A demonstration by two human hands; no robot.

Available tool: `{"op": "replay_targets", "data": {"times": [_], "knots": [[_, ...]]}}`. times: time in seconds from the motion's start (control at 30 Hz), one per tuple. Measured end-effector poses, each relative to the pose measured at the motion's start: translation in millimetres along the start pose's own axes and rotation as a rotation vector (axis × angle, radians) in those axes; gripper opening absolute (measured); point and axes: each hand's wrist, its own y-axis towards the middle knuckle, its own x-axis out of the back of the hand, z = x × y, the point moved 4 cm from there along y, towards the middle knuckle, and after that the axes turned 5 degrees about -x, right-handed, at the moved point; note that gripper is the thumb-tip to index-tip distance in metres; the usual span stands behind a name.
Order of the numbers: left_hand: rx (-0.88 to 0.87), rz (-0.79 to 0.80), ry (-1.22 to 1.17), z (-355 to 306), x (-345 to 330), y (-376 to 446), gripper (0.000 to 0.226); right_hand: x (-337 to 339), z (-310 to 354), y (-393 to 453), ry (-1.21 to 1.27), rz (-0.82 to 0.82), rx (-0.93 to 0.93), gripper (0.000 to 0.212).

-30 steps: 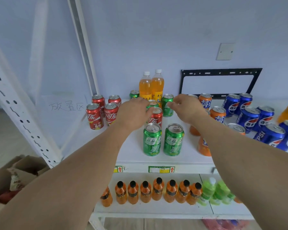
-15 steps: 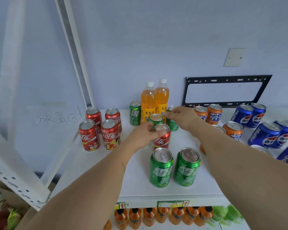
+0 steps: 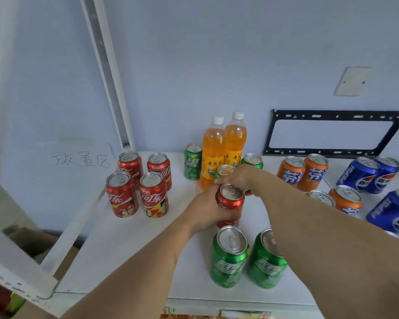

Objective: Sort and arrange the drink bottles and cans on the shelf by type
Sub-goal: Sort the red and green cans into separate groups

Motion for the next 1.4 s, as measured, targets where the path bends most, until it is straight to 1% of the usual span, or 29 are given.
{"op": "replay_targets", "data": {"times": [0.03,0.1,0.17,0.3,0.37,0.43,0.53,0.6,0.63,0.73,0.77,0.87,0.93,1.07,1.23,1.33,1.4], "knots": [[0.01,-0.001,-0.031,1.4,1.5,-1.5,0.055,-0.4,-0.2,3.5,-0.011,0.001,-0.002,0.072],[0.034,0.001,-0.1,4.6,5.9,-3.7,0.065,0.2,-2.5,8.4,0.021,-0.004,0.02,0.063],[0.057,-0.007,-0.181,8.5,11.6,-8.5,0.072,2.5,-9.2,11.1,0.136,-0.003,0.042,0.057],[0.102,-0.075,-0.364,18.6,24.2,-20.0,0.076,10.6,-29.1,5.8,0.416,0.046,0.033,0.058],[0.101,-0.124,-0.436,18.3,28.3,-25.4,0.081,16.0,-38.2,-0.6,0.505,0.04,0.057,0.051],[0.093,-0.166,-0.5,14.3,30.3,-30.3,0.074,21.2,-47.4,-9.3,0.574,0.017,0.074,0.045],[0.08,-0.206,-0.537,4.9,33.5,-36.5,0.062,29.4,-58.3,-21.3,0.648,0.033,0.118,0.034],[0.061,-0.212,-0.534,-0.6,34.2,-40.4,0.058,35.6,-62.4,-27.5,0.654,0.035,0.17,0.029],[0.056,-0.212,-0.535,-2.5,34.0,-42.5,0.059,38.6,-63.9,-29.7,0.64,0.027,0.196,0.031],[0.054,-0.206,-0.544,-2.4,33.2,-46.8,0.056,46.0,-65.9,-40.2,0.567,0.008,0.245,0.055],[0.055,-0.203,-0.546,-1.0,33.0,-47.3,0.054,47.4,-67.0,-42.9,0.547,0.007,0.245,0.057],[0.045,-0.198,-0.564,3.4,30.9,-46.4,0.051,48.3,-74.5,-48.4,0.481,-0.002,0.23,0.045],[0.044,-0.201,-0.579,4.6,30.6,-45.5,0.05,45.3,-82.4,-49.8,0.459,-0.01,0.207,0.046],[0.033,-0.192,-0.604,8.1,31.2,-45.1,0.058,34.1,-94.3,-51.0,0.453,-0.015,0.178,0.045],[0.025,-0.205,-0.604,6.3,30.9,-48.9,0.043,21.5,-101.1,-56.3,0.449,0.037,0.159,0.036],[0.036,-0.216,-0.592,4.3,31.1,-51.1,0.041,17.3,-107.3,-57.0,0.441,0.064,0.161,0.04],[0.024,-0.219,-0.568,3.8,31.7,-51.2,0.045,16.3,-108.9,-59.0,0.452,0.061,0.161,0.04]]}}
